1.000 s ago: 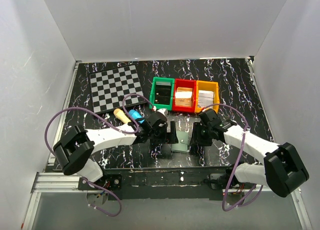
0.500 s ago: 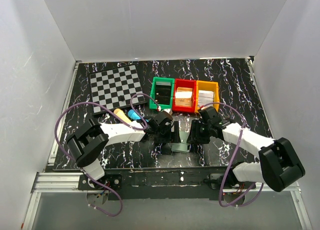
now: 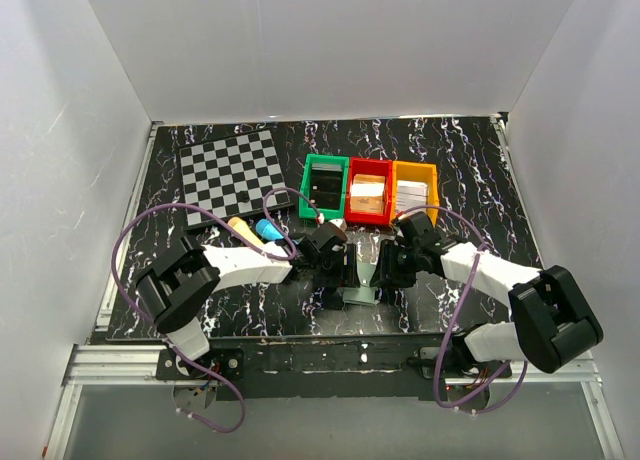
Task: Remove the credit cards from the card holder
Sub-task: Pick up the card holder from the center of the board.
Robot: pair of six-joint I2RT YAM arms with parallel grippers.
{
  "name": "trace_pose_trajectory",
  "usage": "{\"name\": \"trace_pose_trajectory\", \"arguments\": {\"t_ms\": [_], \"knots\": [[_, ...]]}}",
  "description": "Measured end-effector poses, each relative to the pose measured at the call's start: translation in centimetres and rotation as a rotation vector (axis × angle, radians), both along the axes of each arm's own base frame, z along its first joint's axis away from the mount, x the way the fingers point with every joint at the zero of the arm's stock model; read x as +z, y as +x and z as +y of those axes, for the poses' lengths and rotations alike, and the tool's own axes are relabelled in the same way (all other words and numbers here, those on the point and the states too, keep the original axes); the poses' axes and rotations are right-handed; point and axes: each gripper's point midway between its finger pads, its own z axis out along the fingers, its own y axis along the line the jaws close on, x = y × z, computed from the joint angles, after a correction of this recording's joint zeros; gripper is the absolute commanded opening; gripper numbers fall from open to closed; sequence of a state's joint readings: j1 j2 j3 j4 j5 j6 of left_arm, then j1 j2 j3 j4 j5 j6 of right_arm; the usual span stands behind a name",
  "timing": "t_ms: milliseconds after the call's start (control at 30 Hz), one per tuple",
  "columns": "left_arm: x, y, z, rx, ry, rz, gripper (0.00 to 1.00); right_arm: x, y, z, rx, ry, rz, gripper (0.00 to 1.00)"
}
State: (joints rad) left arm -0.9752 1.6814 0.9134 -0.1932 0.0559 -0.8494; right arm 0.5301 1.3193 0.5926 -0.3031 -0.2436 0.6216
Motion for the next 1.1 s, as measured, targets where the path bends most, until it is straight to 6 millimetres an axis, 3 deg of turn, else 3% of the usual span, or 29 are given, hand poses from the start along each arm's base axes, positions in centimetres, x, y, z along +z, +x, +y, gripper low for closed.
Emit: {"name": "trace_pose_trajectory", "arguments": {"t_ms": [200,700,1100], "knots": [[-0.2,-0.5,-0.1,-0.012,0.0,0.003,0.62,0.1,0.1,0.3,0.008,0.016,-0.002,0.52],[-1.0,-1.1,-0.8,-0.045,0.021,0.006,0.33,0.5,0.5,0.8,0.015,0.044,-0.022,0.52],[-1.2,-1.8,-0.4,-0.041,0.023,0.004,0.3,0.6,0.4,1.1,0.024,0.053,-0.023,0.52]]}}
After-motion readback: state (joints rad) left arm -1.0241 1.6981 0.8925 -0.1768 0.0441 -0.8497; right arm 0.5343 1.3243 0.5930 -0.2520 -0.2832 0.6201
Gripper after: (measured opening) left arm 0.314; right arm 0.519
